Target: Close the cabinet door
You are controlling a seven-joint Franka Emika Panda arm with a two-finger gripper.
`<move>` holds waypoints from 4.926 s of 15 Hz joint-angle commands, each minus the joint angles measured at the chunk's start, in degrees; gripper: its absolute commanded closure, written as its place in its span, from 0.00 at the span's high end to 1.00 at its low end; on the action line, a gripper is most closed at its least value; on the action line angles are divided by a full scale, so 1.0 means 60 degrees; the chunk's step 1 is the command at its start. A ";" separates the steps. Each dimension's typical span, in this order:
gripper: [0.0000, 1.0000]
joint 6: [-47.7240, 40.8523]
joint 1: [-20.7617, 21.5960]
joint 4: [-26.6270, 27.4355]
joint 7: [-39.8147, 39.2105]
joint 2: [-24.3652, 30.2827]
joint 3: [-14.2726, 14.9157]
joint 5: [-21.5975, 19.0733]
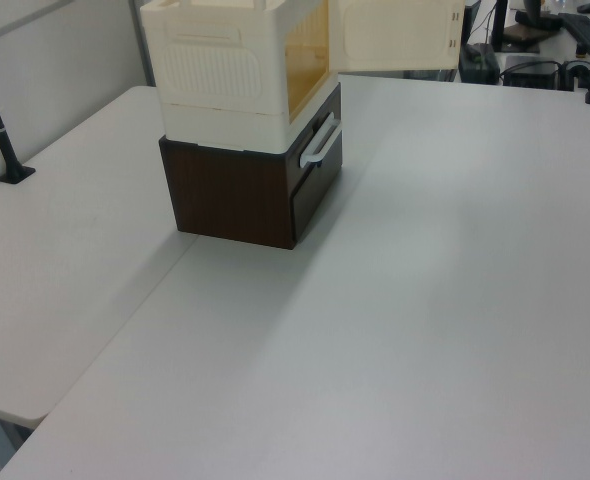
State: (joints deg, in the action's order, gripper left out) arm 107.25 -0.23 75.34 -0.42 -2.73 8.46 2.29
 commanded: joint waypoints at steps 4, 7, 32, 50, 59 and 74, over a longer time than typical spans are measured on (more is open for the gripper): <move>0.00 0.0859 -0.0400 0.0481 -0.0266 -0.0276 0.0888 0.0014; 0.00 0.0860 -0.0634 0.0553 -0.0572 -0.0497 0.1050 0.0087; 0.00 0.1867 0.1137 0.1008 0.1023 -0.1010 0.0831 -0.1685; 0.00 0.5782 0.2207 0.1008 0.1243 -0.2152 0.0641 -0.1656; 0.00 0.5782 0.2221 0.1008 0.1155 -0.2386 0.0626 -0.1539; 0.00 0.4639 0.2192 0.1052 0.0349 -0.2503 0.0479 -0.1406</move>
State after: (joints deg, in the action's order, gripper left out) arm 135.21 12.66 81.51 2.41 -17.50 11.55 -6.49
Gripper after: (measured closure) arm 0.991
